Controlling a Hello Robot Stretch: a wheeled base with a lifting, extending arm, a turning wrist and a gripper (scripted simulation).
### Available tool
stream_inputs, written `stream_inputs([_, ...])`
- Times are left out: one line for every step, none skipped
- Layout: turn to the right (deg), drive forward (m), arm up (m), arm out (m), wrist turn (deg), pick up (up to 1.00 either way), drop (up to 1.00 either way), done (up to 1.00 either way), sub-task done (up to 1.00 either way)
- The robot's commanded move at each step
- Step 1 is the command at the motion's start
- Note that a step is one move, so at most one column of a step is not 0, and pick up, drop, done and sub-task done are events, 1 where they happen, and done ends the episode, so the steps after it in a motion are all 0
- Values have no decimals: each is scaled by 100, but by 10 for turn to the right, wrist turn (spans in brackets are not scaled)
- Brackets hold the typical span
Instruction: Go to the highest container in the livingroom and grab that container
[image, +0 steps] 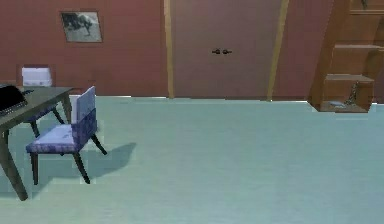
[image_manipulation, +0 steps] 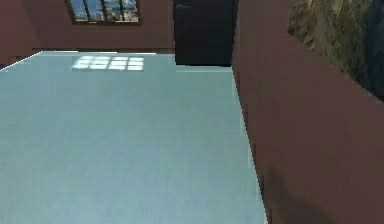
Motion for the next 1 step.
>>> stream_inputs([-450, 0, 0, 0, 0, 0, 0, 0, 0])
